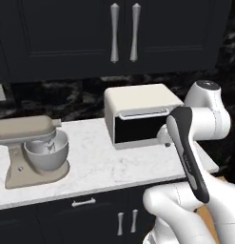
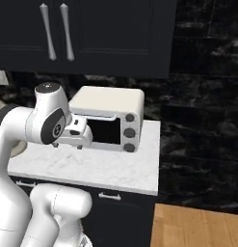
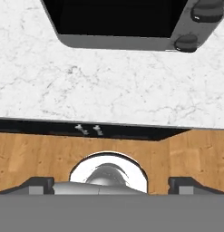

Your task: Navigate to the toaster oven.

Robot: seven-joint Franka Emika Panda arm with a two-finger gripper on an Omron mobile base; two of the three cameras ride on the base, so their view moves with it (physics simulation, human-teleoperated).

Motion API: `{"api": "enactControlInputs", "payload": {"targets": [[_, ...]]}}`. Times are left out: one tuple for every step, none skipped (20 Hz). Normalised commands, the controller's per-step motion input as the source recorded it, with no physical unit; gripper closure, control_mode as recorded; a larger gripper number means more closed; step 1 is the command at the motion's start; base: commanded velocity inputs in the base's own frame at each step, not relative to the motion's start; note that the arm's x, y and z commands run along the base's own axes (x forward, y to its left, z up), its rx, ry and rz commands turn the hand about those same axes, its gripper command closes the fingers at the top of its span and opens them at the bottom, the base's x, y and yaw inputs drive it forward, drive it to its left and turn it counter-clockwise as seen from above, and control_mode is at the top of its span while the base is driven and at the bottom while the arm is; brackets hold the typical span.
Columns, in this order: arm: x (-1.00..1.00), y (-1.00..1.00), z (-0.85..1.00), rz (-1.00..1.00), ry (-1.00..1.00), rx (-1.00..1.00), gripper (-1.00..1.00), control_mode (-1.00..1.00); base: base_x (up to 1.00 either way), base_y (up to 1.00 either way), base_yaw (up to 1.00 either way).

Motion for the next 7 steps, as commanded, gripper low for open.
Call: {"api": "enactControlInputs", "payload": {"targets": [[0.00, 0.00, 0.00, 0.00, 0.00, 0.00, -1.00, 1.00, 0.51, -0.35, 0.28], [0.00, 0.00, 0.00, 0.00, 0.00, 0.00, -1.00, 1.00, 0.49, -0.37, 0.28], [0.00, 0.00, 0.00, 0.00, 0.00, 0.00, -1.00, 1.00, 0.46, -0.39, 0.27], [0.00, 0.00, 0.00, 0.00, 0.00, 0.00, -1.00, 1.00, 0.41, -0.41, 0.26], [0.00, 0.00, 0.00, 0.00, 0.00, 0.00, -1.00, 1.00, 0.37, -0.46, 0.25], [0.00, 0.00, 0.00, 0.00, 0.00, 0.00, -1.00, 1.00, 0.34, -0.46, 0.24], [0.00, 0.00, 0.00, 0.00, 0.00, 0.00, -1.00, 1.00, 0.34, -0.45, 0.23]]}}
